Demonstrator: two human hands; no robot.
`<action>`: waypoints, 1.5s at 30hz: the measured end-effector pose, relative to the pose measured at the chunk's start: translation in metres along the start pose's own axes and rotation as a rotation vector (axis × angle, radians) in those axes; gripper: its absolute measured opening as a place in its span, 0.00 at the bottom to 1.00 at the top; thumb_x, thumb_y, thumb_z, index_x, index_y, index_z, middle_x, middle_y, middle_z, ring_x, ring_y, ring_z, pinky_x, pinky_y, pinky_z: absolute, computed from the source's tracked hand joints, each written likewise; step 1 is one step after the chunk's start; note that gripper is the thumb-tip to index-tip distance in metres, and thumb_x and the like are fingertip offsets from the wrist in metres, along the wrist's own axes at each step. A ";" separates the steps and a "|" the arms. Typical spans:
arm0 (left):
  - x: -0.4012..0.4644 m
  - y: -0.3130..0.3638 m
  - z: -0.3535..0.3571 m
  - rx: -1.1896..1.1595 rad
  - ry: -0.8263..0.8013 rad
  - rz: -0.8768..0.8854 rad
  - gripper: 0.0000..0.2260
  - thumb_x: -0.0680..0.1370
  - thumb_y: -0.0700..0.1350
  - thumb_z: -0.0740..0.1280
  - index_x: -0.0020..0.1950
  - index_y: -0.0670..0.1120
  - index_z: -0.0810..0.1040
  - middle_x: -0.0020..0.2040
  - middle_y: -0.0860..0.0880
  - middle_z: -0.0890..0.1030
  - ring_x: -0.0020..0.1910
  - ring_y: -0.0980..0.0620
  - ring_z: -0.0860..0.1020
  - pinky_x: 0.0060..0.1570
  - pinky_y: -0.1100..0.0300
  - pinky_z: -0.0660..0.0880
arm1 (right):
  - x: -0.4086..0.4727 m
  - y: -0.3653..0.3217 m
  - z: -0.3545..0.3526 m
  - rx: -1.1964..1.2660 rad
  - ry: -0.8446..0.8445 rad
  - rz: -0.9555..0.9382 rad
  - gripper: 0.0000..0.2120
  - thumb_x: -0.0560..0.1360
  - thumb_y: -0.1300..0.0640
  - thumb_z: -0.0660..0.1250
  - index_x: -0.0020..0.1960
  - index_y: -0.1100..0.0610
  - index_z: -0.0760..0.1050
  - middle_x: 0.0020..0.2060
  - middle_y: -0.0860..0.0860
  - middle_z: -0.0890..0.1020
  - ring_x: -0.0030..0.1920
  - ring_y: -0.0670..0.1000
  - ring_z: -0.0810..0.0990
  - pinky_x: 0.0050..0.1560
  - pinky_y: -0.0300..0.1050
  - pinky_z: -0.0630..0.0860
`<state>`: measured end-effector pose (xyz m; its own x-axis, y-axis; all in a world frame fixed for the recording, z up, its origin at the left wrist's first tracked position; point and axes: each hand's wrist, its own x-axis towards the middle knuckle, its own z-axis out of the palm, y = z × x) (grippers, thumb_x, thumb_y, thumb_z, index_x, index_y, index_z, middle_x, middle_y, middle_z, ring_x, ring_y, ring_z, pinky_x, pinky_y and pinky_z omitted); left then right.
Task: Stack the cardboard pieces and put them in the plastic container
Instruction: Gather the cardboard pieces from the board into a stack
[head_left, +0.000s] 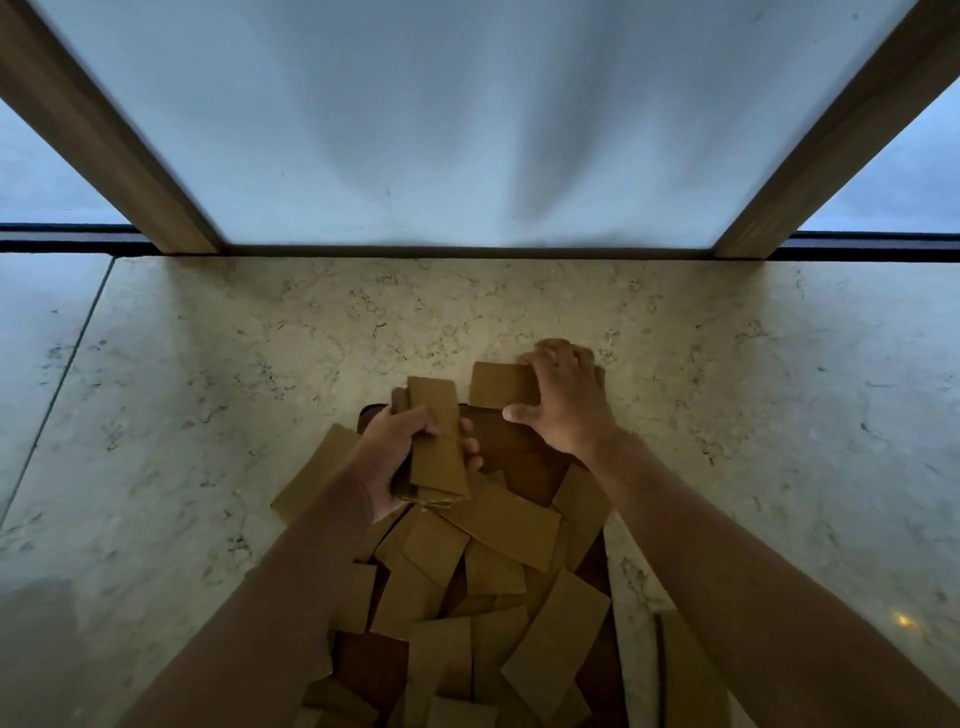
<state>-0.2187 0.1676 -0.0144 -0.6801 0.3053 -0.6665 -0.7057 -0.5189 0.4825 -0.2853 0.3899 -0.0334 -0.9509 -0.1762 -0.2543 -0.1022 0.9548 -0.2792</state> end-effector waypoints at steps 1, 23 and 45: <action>-0.001 0.001 -0.001 0.032 0.040 0.037 0.31 0.72 0.36 0.70 0.76 0.44 0.70 0.45 0.37 0.84 0.40 0.40 0.84 0.39 0.44 0.84 | -0.001 0.001 0.002 0.052 0.049 0.006 0.31 0.69 0.41 0.76 0.67 0.50 0.71 0.67 0.53 0.70 0.69 0.58 0.65 0.67 0.55 0.66; -0.081 -0.079 0.015 0.139 -0.047 0.074 0.37 0.72 0.35 0.75 0.77 0.54 0.68 0.51 0.37 0.79 0.43 0.40 0.81 0.39 0.46 0.83 | -0.149 0.043 0.027 0.200 0.066 0.249 0.29 0.71 0.45 0.76 0.67 0.54 0.72 0.65 0.55 0.71 0.67 0.59 0.68 0.67 0.56 0.68; -0.165 -0.140 -0.027 0.239 0.014 -0.013 0.27 0.77 0.35 0.73 0.74 0.50 0.71 0.50 0.36 0.83 0.42 0.41 0.85 0.39 0.47 0.84 | -0.261 -0.011 0.052 0.237 0.034 0.316 0.32 0.69 0.42 0.77 0.67 0.52 0.70 0.63 0.54 0.70 0.64 0.57 0.70 0.64 0.51 0.70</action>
<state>-0.0024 0.1680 0.0124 -0.6692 0.2982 -0.6806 -0.7423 -0.3111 0.5935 -0.0208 0.4134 -0.0122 -0.9343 0.1298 -0.3321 0.2638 0.8784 -0.3987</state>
